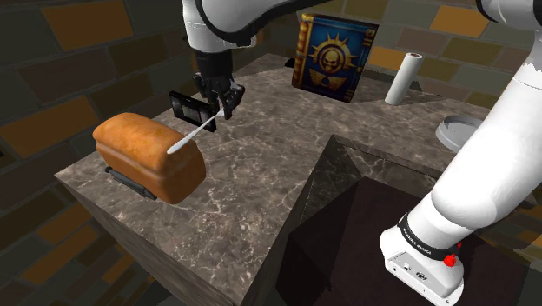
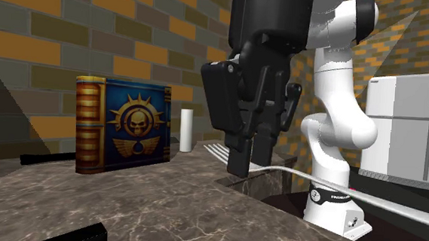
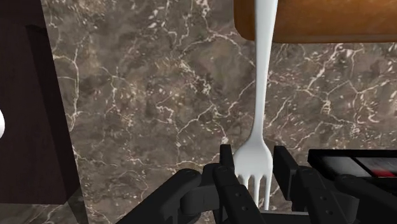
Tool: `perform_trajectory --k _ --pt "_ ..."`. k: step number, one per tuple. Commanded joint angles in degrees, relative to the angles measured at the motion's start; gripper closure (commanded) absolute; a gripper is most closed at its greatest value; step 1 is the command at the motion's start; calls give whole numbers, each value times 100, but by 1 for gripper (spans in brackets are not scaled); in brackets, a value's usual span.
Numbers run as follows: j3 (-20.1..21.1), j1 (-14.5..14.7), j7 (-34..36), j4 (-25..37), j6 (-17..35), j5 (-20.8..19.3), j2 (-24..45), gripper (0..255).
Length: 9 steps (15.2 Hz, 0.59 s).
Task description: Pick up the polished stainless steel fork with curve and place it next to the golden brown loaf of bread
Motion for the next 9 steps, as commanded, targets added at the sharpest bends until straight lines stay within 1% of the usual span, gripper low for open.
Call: perform_trajectory --k 1,9 --pt "-6 3 29 -125 153 -32 36 255" --pt "-38 30 171 -559 715 -202 220 255"
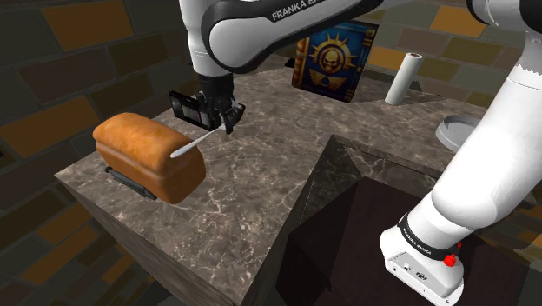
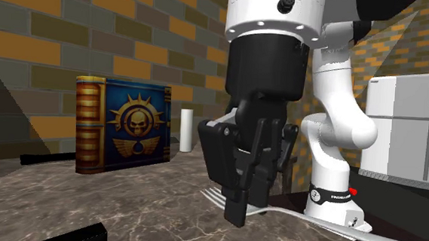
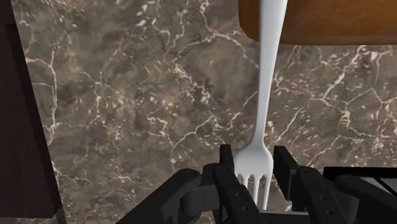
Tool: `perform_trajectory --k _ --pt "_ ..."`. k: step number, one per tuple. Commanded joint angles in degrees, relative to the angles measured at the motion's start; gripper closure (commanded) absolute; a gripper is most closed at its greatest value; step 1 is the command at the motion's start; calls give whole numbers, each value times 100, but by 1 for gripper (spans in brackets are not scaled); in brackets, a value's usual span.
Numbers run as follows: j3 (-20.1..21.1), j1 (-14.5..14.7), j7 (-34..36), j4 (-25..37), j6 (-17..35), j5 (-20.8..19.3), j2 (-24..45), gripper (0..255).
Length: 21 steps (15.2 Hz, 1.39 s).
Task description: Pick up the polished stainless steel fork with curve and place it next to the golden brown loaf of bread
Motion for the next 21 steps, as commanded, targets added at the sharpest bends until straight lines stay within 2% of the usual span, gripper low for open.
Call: perform_trajectory --k 1,17,21 --pt "-11 10 45 -100 138 -53 56 255" --pt "-196 169 490 -680 1165 -647 687 255" --pt "-211 181 517 -700 1212 -683 726 255"
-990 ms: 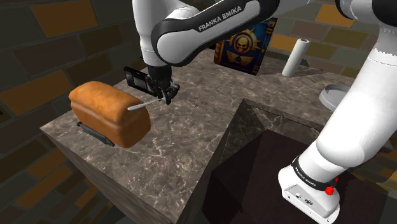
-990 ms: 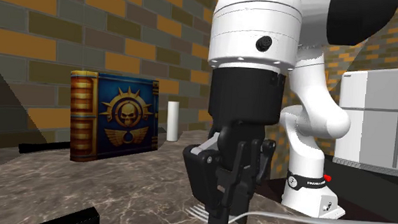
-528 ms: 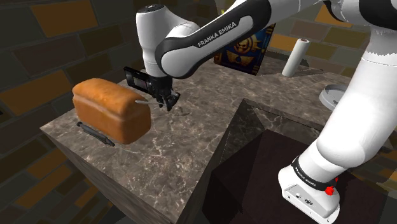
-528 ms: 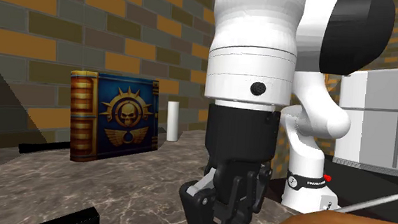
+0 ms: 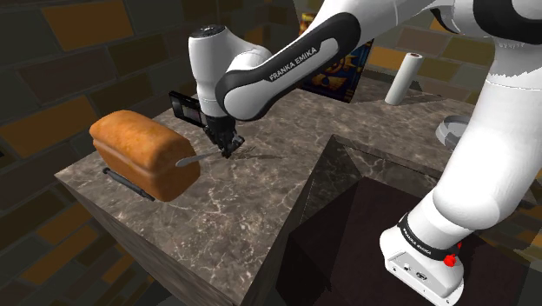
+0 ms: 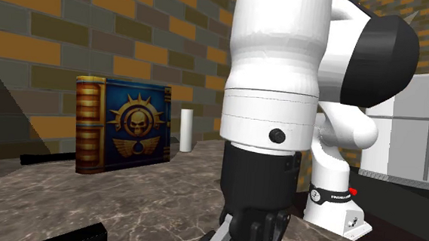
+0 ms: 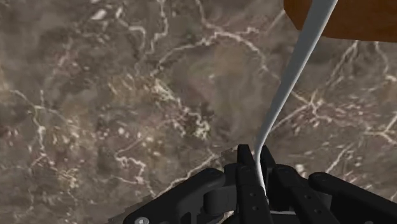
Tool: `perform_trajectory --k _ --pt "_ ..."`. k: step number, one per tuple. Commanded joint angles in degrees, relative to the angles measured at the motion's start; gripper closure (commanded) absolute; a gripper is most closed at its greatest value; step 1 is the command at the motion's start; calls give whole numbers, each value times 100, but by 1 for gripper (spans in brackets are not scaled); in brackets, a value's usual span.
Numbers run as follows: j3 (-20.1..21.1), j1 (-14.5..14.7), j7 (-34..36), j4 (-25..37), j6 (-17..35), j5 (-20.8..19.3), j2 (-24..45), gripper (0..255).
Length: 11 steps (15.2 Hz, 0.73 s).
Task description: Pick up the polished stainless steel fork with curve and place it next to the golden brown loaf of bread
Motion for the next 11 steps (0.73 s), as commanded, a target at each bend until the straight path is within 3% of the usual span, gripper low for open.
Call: perform_trajectory --k 1,4,5,11 --pt "-3 -3 1 -9 8 -1 1 255" --pt "-2 -3 1 -9 8 -1 1 255" --pt "-3 -3 1 -9 9 -1 2 0" --pt "47 -35 -71 54 -142 111 -117 0"
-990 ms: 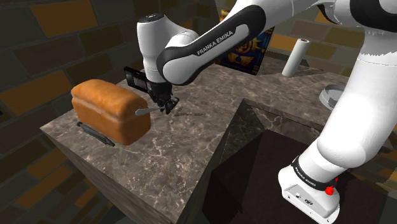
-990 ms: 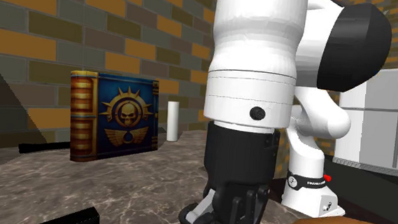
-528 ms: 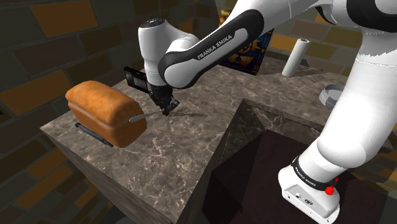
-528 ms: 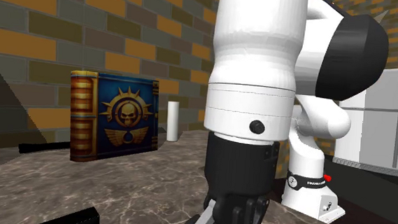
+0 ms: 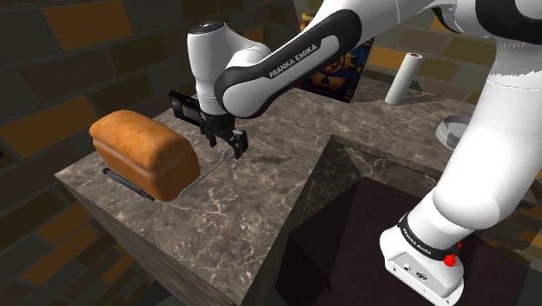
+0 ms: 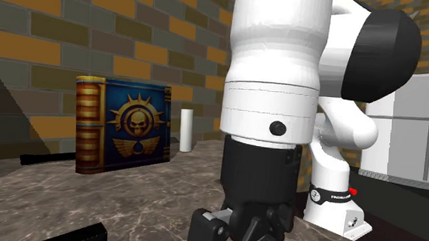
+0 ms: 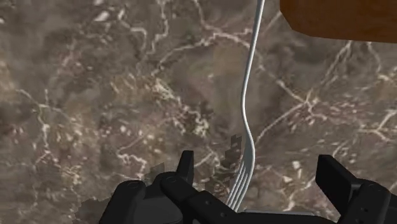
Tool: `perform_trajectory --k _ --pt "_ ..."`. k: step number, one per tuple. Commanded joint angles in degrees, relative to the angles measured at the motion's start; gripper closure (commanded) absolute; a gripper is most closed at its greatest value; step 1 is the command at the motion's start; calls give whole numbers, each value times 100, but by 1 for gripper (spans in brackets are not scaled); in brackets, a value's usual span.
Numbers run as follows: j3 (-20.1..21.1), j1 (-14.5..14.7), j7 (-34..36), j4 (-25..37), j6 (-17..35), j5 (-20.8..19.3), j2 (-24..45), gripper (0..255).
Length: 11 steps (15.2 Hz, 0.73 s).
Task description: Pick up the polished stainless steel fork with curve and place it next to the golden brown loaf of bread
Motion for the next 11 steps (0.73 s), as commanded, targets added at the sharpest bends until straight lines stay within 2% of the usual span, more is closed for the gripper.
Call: perform_trajectory --k 1,3,11 --pt "73 -57 -115 74 -218 174 -193 0" --pt "138 -99 -230 223 -501 348 -380 0" --pt "136 -98 -230 223 -501 349 -380 0"
